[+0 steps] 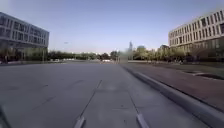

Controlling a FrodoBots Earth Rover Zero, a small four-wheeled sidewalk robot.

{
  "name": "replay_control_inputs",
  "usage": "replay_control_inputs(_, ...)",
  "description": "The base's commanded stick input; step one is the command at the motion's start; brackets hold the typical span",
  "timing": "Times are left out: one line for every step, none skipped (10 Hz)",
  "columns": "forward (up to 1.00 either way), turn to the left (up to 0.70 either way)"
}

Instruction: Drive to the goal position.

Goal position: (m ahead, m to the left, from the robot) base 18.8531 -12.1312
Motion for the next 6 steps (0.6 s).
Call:
replay_control_inputs(0.6, 0.01)
replay_control_inputs(0.6, 0.01)
replay_control_inputs(0.6, 0.01)
replay_control_inputs(0.6, 0.01)
replay_control_inputs(0.6, 0.01)
replay_control_inputs(0.6, 0.01)
